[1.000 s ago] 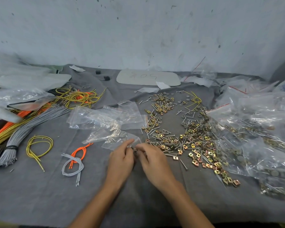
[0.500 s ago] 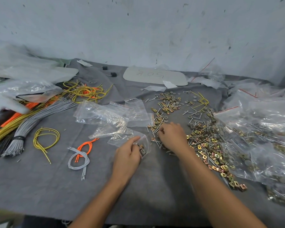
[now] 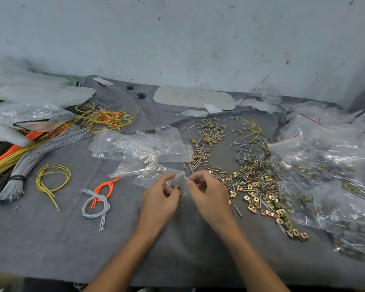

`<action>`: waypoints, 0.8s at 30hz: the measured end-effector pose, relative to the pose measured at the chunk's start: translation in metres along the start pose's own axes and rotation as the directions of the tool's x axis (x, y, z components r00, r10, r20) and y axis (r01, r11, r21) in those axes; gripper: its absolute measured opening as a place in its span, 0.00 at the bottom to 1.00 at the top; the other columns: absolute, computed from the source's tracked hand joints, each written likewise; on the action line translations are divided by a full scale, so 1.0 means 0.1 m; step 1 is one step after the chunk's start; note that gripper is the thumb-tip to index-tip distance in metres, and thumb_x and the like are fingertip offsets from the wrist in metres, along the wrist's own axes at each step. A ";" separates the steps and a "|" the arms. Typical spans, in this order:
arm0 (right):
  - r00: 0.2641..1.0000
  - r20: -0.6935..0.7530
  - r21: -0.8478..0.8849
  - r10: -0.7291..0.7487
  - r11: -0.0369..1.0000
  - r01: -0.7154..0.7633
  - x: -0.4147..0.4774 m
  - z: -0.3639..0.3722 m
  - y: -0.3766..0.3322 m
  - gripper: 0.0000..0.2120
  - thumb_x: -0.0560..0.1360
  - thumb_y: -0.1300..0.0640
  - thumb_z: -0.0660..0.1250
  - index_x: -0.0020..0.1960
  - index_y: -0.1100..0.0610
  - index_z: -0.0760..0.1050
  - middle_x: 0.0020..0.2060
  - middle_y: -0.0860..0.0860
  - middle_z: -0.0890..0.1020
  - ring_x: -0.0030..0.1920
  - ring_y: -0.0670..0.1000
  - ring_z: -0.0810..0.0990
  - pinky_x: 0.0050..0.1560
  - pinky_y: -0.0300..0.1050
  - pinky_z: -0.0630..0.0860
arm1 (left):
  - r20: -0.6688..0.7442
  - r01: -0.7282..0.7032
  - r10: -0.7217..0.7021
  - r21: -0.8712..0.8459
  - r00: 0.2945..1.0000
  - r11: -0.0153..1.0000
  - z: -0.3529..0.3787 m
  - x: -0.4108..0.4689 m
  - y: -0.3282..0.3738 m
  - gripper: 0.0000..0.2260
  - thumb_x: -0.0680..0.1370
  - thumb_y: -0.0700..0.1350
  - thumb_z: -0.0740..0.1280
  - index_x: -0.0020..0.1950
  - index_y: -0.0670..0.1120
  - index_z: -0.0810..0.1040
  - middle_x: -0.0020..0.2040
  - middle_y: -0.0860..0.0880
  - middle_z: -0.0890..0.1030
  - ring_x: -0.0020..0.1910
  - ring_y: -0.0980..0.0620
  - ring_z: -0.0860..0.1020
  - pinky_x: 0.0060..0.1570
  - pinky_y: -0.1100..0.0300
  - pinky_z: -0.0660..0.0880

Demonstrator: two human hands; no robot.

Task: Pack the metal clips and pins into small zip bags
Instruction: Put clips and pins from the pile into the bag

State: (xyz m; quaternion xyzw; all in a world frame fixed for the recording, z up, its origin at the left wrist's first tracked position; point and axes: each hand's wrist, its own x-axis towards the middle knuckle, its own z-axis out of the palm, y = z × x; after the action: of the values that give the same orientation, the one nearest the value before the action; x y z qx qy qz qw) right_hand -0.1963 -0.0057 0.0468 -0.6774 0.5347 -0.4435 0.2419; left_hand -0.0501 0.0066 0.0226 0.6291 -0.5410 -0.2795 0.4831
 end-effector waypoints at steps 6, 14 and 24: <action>0.995 0.046 -0.117 -0.086 0.989 0.091 0.00 0.12 0.07 0.08 0.74 0.56 0.74 0.52 0.51 0.80 0.47 0.45 0.78 0.48 0.42 0.77 0.52 0.39 0.74 | -0.016 -0.038 0.038 0.018 0.999 0.999 -0.01 -0.07 0.00 0.16 0.67 0.52 0.65 0.54 0.59 0.69 0.32 0.54 0.79 0.32 0.57 0.77 0.38 0.54 0.75; 0.977 0.201 -0.244 0.076 0.969 -0.025 0.31 -0.02 -0.12 0.12 0.76 0.59 0.64 0.58 0.48 0.76 0.34 0.47 0.81 0.37 0.49 0.77 0.42 0.44 0.72 | 0.046 -0.123 0.117 0.152 0.992 0.981 -0.09 -0.24 0.08 0.16 0.69 0.53 0.68 0.52 0.60 0.66 0.38 0.60 0.78 0.34 0.57 0.77 0.37 0.53 0.76; 0.964 0.206 0.293 0.167 0.930 -0.223 0.38 -0.63 -1.06 0.10 0.75 0.62 0.65 0.45 0.50 0.83 0.27 0.49 0.80 0.26 0.46 0.74 0.24 0.40 0.70 | -0.209 -0.424 0.427 0.059 0.880 0.904 -0.65 -0.35 0.60 0.03 0.78 0.54 0.70 0.51 0.60 0.79 0.47 0.61 0.80 0.44 0.59 0.78 0.43 0.71 0.70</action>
State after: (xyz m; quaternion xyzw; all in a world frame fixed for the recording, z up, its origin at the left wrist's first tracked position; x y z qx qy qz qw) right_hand -0.1950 0.0006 0.1750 -0.6104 0.4988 -0.4343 0.4359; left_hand -0.0264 0.0627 0.0955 0.5246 -0.6114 -0.0932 0.5851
